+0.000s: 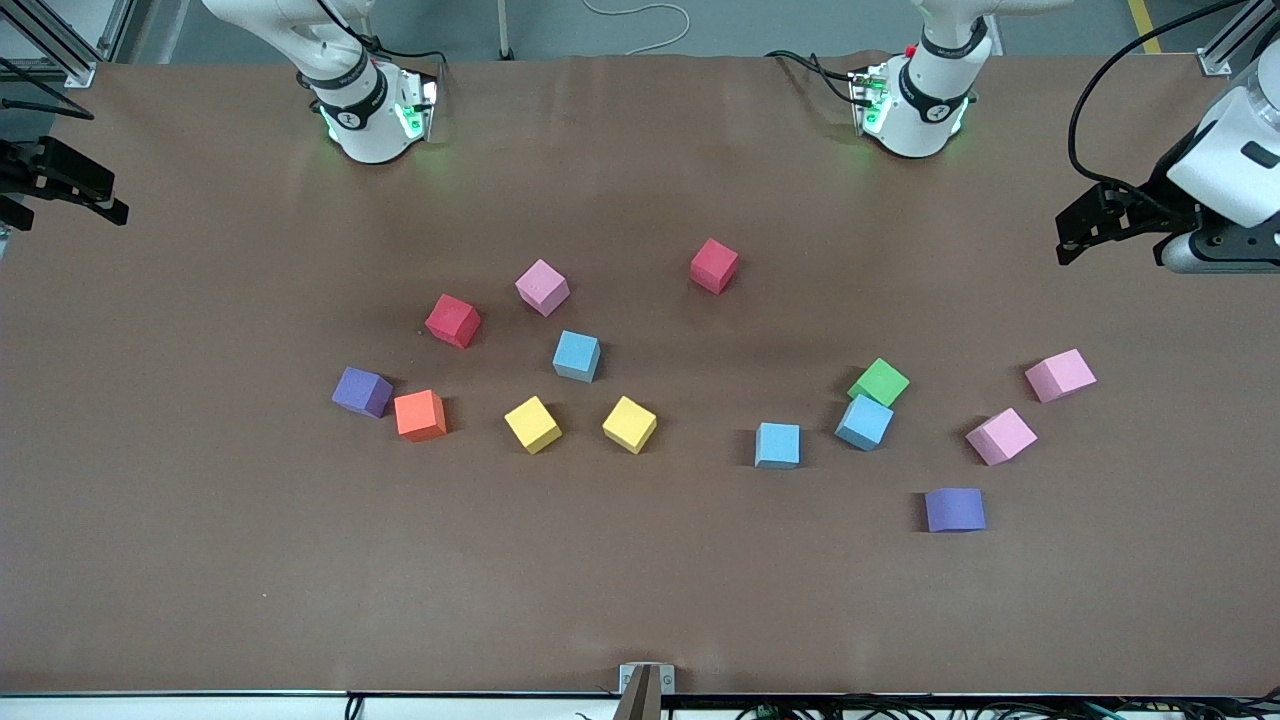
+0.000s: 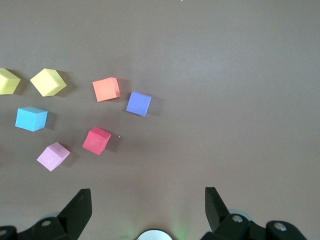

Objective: Arrange 11 blocks into digit 3
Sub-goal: 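Move the left gripper toward the red cube near the table centre, then grasp the red cube with the left gripper while the right gripper grasps pink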

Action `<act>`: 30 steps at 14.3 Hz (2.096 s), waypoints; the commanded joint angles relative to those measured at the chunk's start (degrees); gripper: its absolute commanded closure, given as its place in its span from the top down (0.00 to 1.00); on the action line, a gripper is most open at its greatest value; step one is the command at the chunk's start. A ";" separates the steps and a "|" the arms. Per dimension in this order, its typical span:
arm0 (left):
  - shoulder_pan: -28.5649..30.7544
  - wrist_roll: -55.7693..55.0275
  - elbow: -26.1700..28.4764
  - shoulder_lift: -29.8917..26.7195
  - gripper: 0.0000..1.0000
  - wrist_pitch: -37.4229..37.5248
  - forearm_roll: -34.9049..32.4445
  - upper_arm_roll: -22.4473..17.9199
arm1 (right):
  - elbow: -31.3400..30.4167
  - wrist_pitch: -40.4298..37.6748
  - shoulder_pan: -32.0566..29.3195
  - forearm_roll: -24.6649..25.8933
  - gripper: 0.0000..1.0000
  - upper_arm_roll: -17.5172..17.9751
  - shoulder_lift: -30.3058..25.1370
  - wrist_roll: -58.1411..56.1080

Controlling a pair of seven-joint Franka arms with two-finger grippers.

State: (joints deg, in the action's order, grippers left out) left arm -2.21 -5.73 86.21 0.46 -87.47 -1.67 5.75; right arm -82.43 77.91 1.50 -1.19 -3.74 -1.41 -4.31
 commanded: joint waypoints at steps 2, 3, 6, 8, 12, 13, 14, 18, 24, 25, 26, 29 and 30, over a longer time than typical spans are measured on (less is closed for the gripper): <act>0.01 0.54 -0.86 -0.11 1.00 1.16 -1.31 0.14 | -6.86 1.98 -0.27 -0.31 1.00 0.14 -5.44 0.97; 0.10 0.54 -0.86 -0.02 1.00 1.07 -1.31 0.14 | -6.78 2.07 -0.27 -0.31 1.00 0.23 -5.36 0.88; 0.01 0.80 -0.95 0.68 1.00 1.07 -1.31 0.14 | -6.78 2.33 -0.35 -0.22 1.00 0.14 -5.27 0.88; -0.86 0.63 -0.43 2.26 1.00 0.29 -0.87 0.58 | -6.60 2.60 -0.35 -0.22 1.00 0.14 -5.09 0.79; -1.66 -4.80 9.12 2.36 1.00 -7.95 -0.61 3.64 | -6.34 2.16 -0.27 -0.22 1.00 0.23 -4.92 0.53; -1.66 -8.39 11.59 2.53 1.00 -10.50 -0.78 5.83 | -6.34 2.24 -0.27 -0.22 1.00 0.23 -4.92 0.44; -1.75 -12.16 14.23 2.62 1.00 -13.22 -0.87 7.42 | -5.99 2.25 -0.35 -0.22 1.00 0.23 -4.92 0.36; -1.84 -28.94 27.76 3.32 1.00 -29.83 -1.05 14.72 | -4.05 2.42 -0.79 -0.13 1.00 -0.04 -4.30 0.09; -3.67 -54.52 37.18 6.84 1.00 -38.81 -1.23 22.90 | -3.97 10.40 -2.81 1.10 1.00 -0.21 5.97 0.09; -4.81 -59.26 38.67 7.27 1.00 -40.74 -1.23 22.99 | -3.97 11.12 -2.73 1.10 1.00 -0.21 6.68 0.09; -6.91 -65.58 39.90 7.97 1.00 -42.76 -1.23 22.99 | -3.97 11.30 -2.20 1.10 1.00 -0.21 7.55 0.18; -11.15 -83.08 41.23 11.66 1.00 -48.13 -1.23 22.99 | -4.93 12.98 -0.45 0.40 1.00 0.23 7.56 7.42; -11.68 -86.35 41.32 12.63 1.00 -49.54 -1.23 22.99 | -4.93 12.27 0.17 0.05 1.00 0.49 7.56 15.65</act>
State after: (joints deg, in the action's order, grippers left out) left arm -13.28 -84.68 127.11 11.29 -134.04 -1.69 28.75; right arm -86.99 91.09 0.50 -0.89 -3.87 7.26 1.23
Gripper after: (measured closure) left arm 0.000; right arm 0.000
